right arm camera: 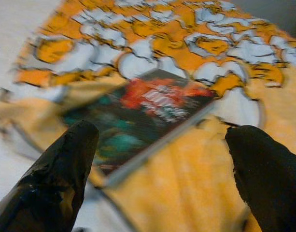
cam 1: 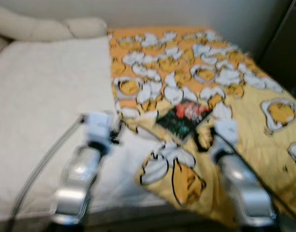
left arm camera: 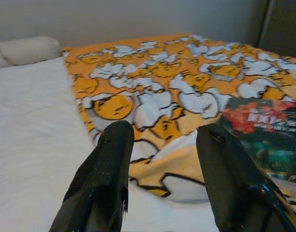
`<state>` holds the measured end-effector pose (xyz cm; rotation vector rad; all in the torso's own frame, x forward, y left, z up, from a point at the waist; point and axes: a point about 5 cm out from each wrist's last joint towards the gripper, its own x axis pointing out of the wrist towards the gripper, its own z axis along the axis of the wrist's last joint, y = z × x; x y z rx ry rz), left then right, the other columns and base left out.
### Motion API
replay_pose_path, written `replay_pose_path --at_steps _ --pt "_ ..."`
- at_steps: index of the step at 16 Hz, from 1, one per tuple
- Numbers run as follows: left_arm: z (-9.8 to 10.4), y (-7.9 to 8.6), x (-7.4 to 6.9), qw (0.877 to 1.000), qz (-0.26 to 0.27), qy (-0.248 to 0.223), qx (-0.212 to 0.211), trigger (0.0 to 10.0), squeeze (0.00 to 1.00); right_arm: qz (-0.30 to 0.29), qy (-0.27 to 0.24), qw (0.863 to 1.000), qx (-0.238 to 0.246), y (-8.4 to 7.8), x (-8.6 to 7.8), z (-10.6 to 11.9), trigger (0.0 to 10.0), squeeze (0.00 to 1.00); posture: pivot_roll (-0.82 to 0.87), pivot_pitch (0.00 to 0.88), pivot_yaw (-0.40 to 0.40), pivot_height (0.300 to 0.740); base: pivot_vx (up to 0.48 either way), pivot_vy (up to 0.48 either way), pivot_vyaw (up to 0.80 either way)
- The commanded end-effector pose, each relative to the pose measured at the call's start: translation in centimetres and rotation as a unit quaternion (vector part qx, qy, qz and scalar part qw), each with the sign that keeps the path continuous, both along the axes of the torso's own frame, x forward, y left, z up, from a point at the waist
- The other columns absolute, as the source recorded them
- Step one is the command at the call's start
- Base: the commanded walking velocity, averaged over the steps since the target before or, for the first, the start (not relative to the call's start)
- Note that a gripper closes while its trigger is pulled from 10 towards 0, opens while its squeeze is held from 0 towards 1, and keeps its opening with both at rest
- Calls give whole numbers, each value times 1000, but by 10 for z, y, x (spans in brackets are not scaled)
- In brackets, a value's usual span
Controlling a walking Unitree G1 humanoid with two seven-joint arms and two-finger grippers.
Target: Clean up the room
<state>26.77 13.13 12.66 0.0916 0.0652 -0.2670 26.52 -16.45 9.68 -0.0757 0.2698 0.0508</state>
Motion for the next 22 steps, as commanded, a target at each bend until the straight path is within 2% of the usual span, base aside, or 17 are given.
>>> replay_pose_path --at_steps 1,3,7,10,15,17,19,20,22 --pt "3 10 0 1000 16 -4 11 10000 59 22 -6 1000 -8 9 3 4 10000 0 -10 0 -16 740 304 0 800" --pt "3 11 0 1000 16 -4 12 10000 59 23 -3 1000 -10 11 1 2 10000 0 -8 0 -15 740 302 0 800" --pt "2 9 -2 1000 7 -3 18 10000 51 17 8 1000 9 9 1 -2 10000 0 -7 0 -13 740 300 0 0" --pt "1 5 -4 1000 -15 3 15 10000 31 22 20 998 52 9 0 -4 10000 0 -8 0 -17 740 0 0 0" --pt "0 -5 -12 996 -92 18 9 10000 24 3 51 997 62 4 9 -8 10000 0 -5 0 -17 740 0 0 0" --pt "1 -9 -12 989 -145 32 5 10000 24 -23 91 993 72 1 18 -16 10000 0 -2 0 -17 740 0 0 0" --pt "1 -11 -11 981 -189 45 5 10000 27 -48 108 989 94 -2 24 -19 10000 0 4 0 -19 740 0 0 0" --pt "2 -14 -11 971 -233 52 16 10000 27 -77 122 983 115 -5 29 -20 10000 0 7 0 -22 740 0 0 0" --pt "6 -17 -11 955 -289 62 26 10000 20 -119 141 971 151 -11 33 -24 10000 0 4 0 -14 740 0 0 0"
